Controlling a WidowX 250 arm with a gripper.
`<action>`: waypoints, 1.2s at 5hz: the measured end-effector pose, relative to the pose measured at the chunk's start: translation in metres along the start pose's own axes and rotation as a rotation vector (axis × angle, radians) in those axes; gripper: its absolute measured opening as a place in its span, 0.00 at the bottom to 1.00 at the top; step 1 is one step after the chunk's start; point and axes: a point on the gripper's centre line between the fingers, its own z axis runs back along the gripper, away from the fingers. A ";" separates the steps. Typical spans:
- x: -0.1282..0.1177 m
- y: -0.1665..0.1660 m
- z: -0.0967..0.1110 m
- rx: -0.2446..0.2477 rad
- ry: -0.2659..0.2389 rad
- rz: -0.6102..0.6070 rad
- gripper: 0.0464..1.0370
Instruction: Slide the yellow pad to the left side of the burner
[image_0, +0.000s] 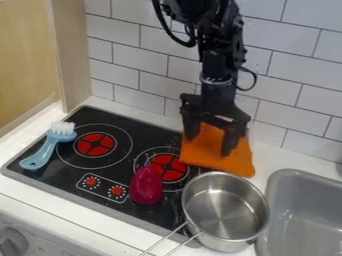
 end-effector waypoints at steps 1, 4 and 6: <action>-0.002 0.005 -0.005 0.017 0.013 0.010 0.96; -0.023 0.012 -0.017 0.062 0.083 0.051 0.96; -0.048 0.013 -0.014 0.070 0.106 0.069 0.96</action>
